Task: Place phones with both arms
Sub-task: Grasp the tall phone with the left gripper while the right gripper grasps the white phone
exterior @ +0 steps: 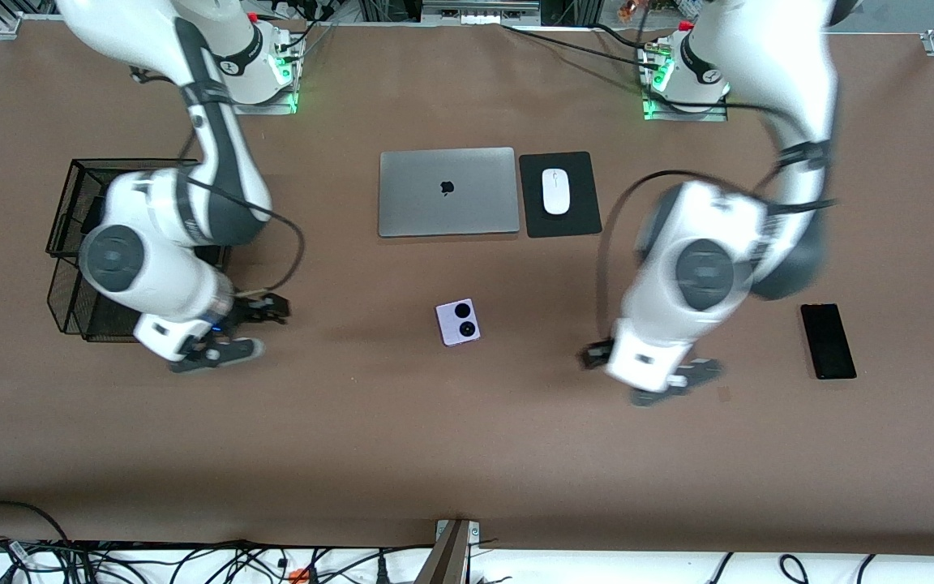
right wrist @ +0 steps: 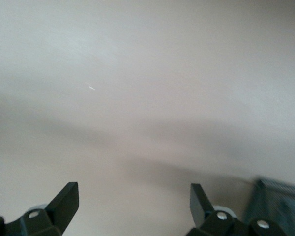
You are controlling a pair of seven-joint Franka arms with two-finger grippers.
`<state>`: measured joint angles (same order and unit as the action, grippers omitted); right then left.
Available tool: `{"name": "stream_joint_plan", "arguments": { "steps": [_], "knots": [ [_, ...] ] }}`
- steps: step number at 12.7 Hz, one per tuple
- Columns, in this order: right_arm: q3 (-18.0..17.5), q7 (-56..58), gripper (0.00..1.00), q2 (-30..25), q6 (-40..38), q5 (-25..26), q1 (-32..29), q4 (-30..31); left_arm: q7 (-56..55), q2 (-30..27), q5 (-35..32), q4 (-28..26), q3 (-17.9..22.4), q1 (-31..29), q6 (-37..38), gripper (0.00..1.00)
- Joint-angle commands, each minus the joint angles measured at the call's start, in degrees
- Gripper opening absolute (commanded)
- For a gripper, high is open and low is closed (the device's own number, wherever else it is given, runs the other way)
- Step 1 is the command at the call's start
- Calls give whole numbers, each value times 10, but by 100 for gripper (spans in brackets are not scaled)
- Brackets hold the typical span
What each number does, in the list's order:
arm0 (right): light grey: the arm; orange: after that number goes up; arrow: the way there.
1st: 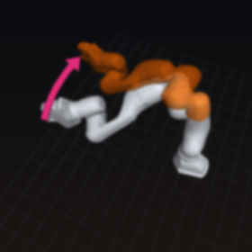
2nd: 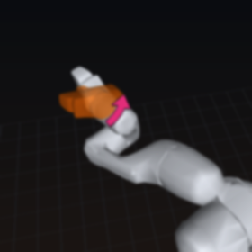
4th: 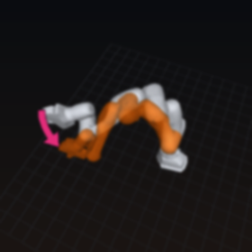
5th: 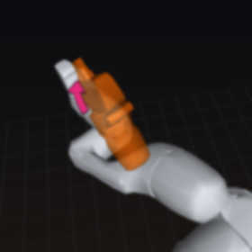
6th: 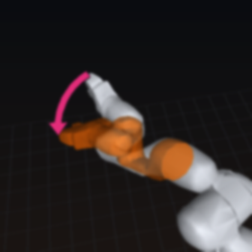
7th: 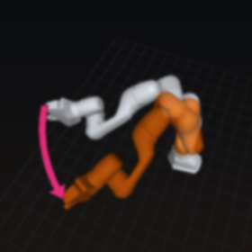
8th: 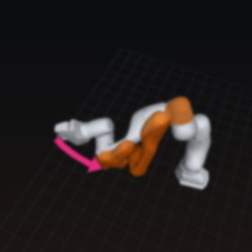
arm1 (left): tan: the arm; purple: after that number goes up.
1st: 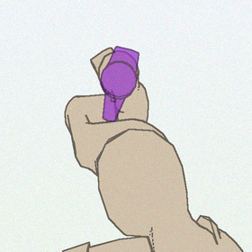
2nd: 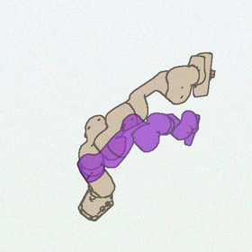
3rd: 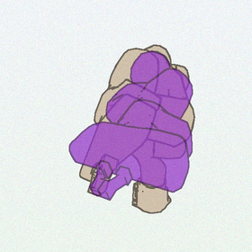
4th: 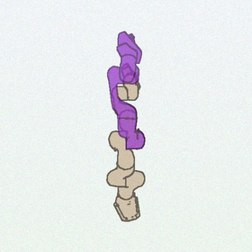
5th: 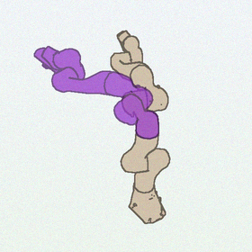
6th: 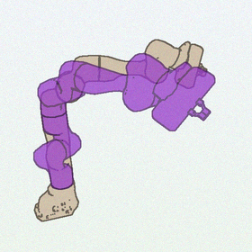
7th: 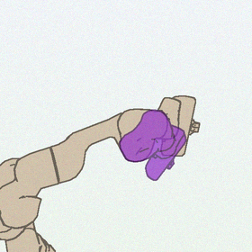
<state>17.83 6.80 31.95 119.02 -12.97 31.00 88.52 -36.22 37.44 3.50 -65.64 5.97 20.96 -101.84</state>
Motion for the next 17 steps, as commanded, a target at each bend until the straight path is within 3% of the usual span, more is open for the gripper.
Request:
{"name": "stream_joint_plan", "arguments": {
  "steps": [1,3,7,11,13,17],
  "knots": [
    [-57,-10,100,66,33,-9,-5,-75,148,-71,-7,-57,-15,-99,48,100],
    [-97,-59,100,96,84,-7,4,-88,255,-71,-8,-62,-14,-177,58,100],
    [-98,-124,100,143,150,-1,86,-98,429,-46,-9,-93,-13,-294,-1,100],
    [-96,-244,100,180,199,65,142,-104,455,-14,-36,-186,-12,-328,-143,100],
    [-96,-259,100,202,224,66,151,-116,457,-16,-37,-247,-12,-344,-197,100],
    [-96,-267,100,222,240,72,159,-121,457,17,-37,-286,-11,-350,-267,100]
  ]
}}
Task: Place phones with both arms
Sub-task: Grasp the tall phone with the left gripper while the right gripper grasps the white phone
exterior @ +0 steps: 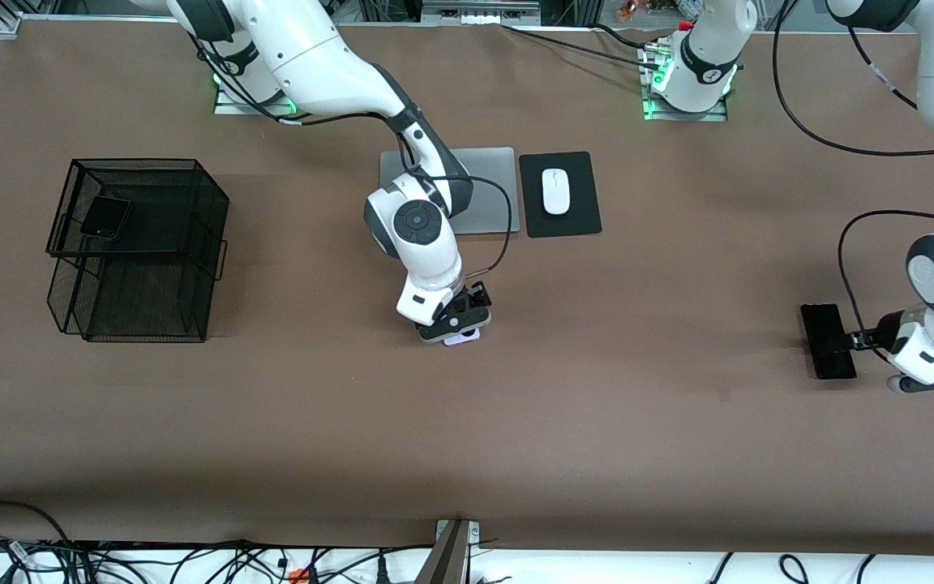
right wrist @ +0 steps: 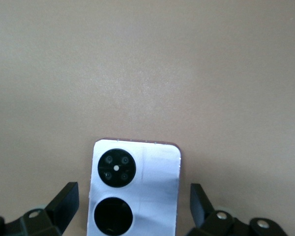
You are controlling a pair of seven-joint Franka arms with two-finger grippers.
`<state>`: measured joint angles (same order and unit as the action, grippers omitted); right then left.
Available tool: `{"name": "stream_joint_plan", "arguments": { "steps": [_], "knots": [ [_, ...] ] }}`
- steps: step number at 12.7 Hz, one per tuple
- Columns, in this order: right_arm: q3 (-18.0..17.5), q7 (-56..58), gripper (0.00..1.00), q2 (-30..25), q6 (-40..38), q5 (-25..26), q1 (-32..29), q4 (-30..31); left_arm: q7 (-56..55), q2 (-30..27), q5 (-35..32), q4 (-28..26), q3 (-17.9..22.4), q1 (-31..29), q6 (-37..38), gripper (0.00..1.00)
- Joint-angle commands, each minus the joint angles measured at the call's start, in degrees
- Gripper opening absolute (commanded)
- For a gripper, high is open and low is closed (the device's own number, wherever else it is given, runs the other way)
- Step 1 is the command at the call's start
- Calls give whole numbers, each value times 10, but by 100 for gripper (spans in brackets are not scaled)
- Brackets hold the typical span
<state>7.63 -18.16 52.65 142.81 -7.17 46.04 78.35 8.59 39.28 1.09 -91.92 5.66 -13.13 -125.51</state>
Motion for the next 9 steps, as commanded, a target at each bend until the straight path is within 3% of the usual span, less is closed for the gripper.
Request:
{"name": "stream_joint_plan", "arguments": {
  "steps": [1,6,7,8,9],
  "knots": [
    [6,-18,100,19,2,22,11,-20,9,3,-13,-24,-8,-9,-36,100],
    [6,-33,98,29,11,35,13,-20,18,24,-16,-37,-9,-9,-65,100],
    [6,-33,80,28,11,36,14,-19,26,26,-21,-38,-8,-9,-65,100],
    [6,-33,56,26,9,35,13,-19,32,26,-21,-40,-9,-9,-65,100],
    [7,-33,40,25,6,34,13,-19,34,26,-21,-41,-9,-10,-66,100]
  ]
}}
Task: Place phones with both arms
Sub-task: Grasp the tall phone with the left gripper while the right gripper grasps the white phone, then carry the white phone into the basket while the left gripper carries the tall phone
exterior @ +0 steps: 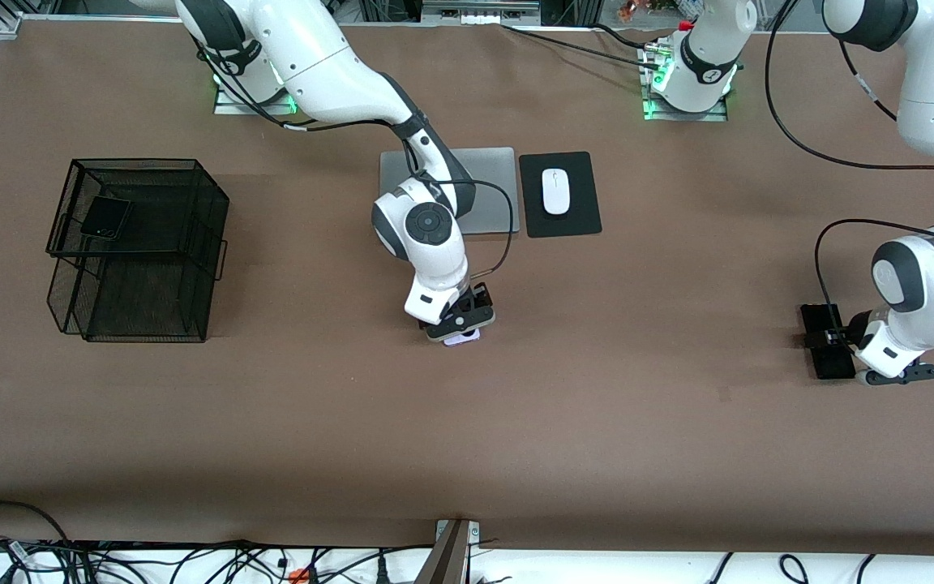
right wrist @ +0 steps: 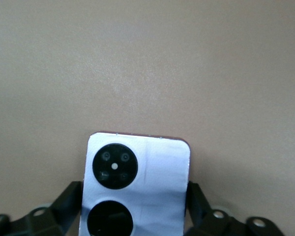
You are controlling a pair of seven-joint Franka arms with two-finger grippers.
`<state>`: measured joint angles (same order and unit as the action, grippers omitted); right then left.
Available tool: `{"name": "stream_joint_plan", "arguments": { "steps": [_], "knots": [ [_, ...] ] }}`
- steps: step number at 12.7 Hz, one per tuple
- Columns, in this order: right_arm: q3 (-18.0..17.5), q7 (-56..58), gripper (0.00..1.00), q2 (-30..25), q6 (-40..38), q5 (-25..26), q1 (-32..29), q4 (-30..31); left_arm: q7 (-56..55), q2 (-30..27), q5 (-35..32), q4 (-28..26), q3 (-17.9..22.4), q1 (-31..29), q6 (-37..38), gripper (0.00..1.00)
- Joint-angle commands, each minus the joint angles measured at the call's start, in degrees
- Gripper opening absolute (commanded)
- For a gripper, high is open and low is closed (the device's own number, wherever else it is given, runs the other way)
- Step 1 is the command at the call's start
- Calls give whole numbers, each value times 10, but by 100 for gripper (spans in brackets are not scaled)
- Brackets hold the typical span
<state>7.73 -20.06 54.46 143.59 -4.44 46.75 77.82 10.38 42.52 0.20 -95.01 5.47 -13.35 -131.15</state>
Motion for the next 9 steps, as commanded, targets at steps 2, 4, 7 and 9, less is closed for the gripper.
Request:
{"name": "stream_joint_plan", "arguments": {
  "steps": [2,4,7,9],
  "knots": [
    [11,-14,35,-5,-33,6,3,-14,17,-1,-13,-10,-7,-7,-10,100],
    [40,-11,35,-41,-109,4,4,-14,17,-1,-13,-9,-7,-4,-10,100],
    [97,-5,35,-111,-243,3,-1,-9,18,-1,-13,-8,-7,-5,-9,69],
    [143,-2,35,-148,-341,5,-1,-6,17,-1,-13,-8,-7,-4,-8,29]
  ]
}}
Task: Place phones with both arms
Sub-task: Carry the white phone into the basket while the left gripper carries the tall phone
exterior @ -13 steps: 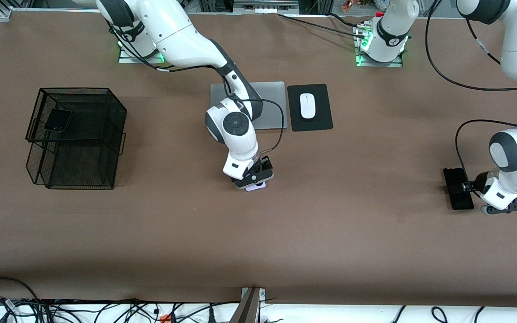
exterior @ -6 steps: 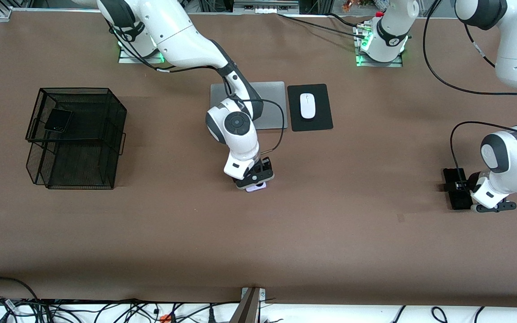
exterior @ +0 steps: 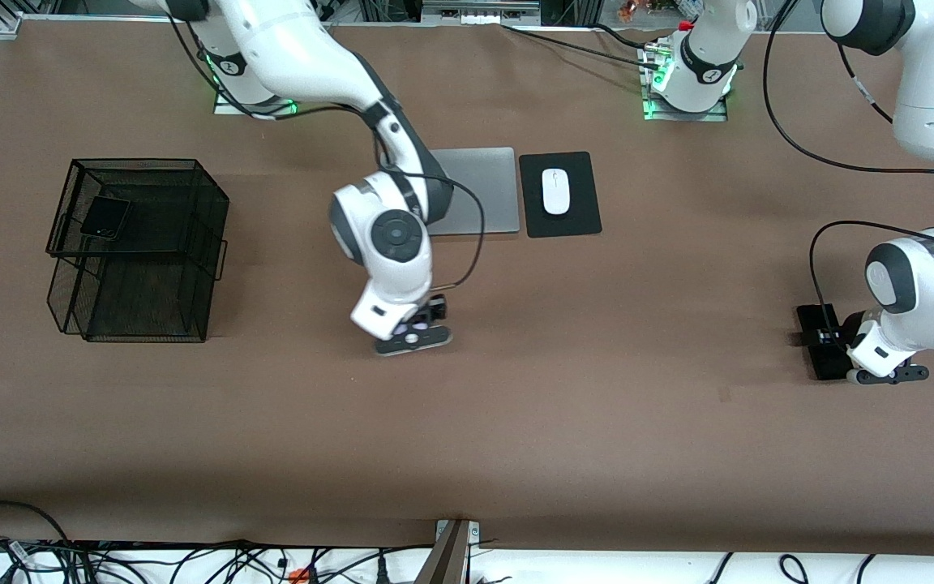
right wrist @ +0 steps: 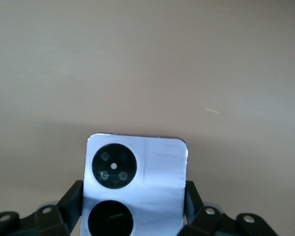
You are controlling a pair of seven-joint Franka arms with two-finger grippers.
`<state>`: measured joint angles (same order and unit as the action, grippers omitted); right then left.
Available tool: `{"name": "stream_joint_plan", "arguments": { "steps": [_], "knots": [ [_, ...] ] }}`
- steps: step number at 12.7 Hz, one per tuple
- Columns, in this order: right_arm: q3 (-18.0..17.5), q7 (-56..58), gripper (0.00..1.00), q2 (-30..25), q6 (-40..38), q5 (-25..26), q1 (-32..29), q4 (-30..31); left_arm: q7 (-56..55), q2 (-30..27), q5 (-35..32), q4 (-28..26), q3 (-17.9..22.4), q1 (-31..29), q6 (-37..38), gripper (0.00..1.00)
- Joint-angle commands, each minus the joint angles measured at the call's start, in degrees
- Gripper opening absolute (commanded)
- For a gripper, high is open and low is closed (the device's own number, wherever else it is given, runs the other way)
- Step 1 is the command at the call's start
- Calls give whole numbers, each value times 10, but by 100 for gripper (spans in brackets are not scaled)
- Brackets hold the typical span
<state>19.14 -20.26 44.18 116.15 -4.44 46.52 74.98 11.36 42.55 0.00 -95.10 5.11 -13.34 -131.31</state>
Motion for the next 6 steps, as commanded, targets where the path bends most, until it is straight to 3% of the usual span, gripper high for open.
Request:
{"name": "stream_joint_plan", "arguments": {
  "steps": [1,2,4,6],
  "knots": [
    [53,21,35,-63,-101,4,2,31,7,-2,-11,-6,-4,-3,-5,15],
    [81,42,35,-93,-122,0,0,55,7,-5,-11,-3,-5,-1,-2,10],
    [128,51,35,-158,-135,-1,0,133,2,-31,-11,4,-18,2,12,11],
    [165,99,36,-233,-141,0,-1,216,-4,-52,-4,48,-55,5,91,11]
  ]
}}
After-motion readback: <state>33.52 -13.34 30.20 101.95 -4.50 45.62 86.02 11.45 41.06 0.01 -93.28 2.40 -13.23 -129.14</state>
